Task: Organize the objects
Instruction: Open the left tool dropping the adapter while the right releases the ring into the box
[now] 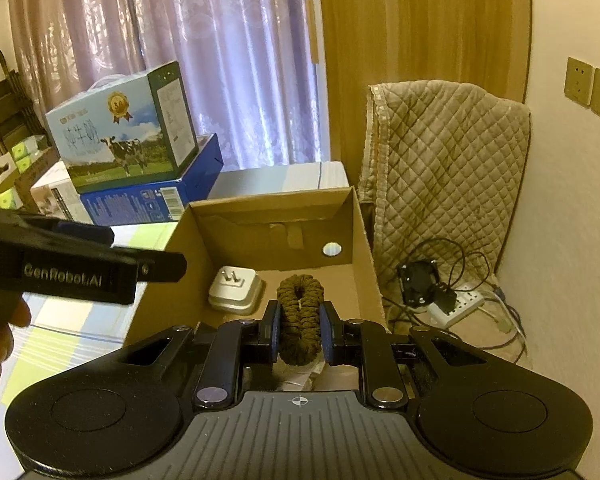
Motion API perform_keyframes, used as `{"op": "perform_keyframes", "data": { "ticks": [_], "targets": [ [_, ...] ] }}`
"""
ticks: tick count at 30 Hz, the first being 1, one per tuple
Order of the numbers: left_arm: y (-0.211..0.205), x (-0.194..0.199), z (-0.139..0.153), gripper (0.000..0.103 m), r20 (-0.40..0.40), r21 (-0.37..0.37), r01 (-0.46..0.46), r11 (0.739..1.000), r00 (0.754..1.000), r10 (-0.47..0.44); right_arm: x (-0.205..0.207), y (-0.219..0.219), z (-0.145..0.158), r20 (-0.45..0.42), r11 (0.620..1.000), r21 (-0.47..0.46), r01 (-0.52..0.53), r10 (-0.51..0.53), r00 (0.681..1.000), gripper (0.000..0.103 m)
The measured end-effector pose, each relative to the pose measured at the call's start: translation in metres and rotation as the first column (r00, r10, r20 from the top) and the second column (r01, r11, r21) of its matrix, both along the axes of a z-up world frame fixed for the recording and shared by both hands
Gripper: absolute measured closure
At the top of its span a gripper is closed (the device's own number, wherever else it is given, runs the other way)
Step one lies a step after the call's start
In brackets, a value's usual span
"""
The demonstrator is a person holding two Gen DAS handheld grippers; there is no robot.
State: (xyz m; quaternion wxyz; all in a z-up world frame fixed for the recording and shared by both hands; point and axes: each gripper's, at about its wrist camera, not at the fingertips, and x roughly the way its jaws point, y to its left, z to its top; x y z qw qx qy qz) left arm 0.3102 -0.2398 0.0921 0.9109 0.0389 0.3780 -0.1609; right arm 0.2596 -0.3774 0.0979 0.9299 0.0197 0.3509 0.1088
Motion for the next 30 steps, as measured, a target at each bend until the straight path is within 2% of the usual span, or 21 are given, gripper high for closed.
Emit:
{"op": "perform_keyframes", "data": {
  "ticks": [13, 19, 20, 21, 23, 30],
  "targets": [
    [0.010, -0.014, -0.007, 0.014, -0.001, 0.042, 0.001, 0.999, 1.000, -0.001, 0.012, 0.005, 0.010, 0.004, 0.999, 0.033, -0.007, 0.007, 1.000, 0.086],
    [0.015, -0.015, -0.012, 0.014, -0.007, 0.047, -0.005, 0.999, 1.000, 0.005, 0.026, 0.006, 0.013, 0.029, 0.997, 0.080, -0.008, 0.006, 1.000, 0.085],
    [0.015, -0.016, -0.012, 0.014, -0.008, 0.047, -0.006, 0.999, 1.000, 0.006, 0.029, 0.006, 0.013, 0.041, 0.994, 0.103, -0.028, 0.024, 0.999, 0.077],
    [0.017, -0.016, -0.013, 0.014, -0.009, 0.046, -0.007, 0.999, 1.000, 0.008, 0.031, 0.005, 0.013, 0.051, 0.993, 0.116, -0.034, 0.028, 0.998, 0.058],
    [0.018, -0.016, -0.014, 0.014, -0.010, 0.049, -0.011, 0.999, 1.000, 0.011, 0.033, 0.002, 0.016, 0.080, 0.992, 0.121, -0.022, 0.012, 0.997, 0.042],
    [0.028, -0.024, -0.016, 0.010, -0.010, 0.035, -0.031, 0.999, 0.999, 0.032, 0.021, -0.012, 0.017, 0.078, 0.990, 0.140, 0.030, -0.041, 0.996, 0.042]
  ]
}}
